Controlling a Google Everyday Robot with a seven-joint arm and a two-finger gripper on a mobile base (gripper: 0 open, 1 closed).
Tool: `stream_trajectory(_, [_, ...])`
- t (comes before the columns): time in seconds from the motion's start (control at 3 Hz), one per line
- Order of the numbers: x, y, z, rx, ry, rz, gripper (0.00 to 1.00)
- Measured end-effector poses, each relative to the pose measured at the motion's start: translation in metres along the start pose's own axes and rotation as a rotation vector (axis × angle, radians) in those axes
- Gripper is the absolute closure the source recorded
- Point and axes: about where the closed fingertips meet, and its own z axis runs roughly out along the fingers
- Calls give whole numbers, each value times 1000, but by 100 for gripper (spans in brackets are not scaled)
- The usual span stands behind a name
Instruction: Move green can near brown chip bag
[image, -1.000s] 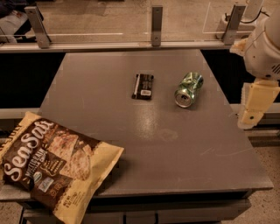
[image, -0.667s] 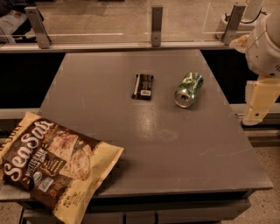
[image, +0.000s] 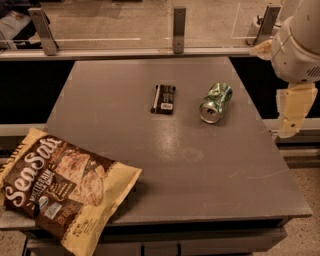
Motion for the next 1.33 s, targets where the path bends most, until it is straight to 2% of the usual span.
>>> stream_trajectory(0.33, [-1,-25,14,-8,-14,-162,0])
stream_trajectory(0.67, [-13,-42,32,-16,-101,-321,0])
stream_trajectory(1.33, [-34,-51,79,-54,-194,-701,0])
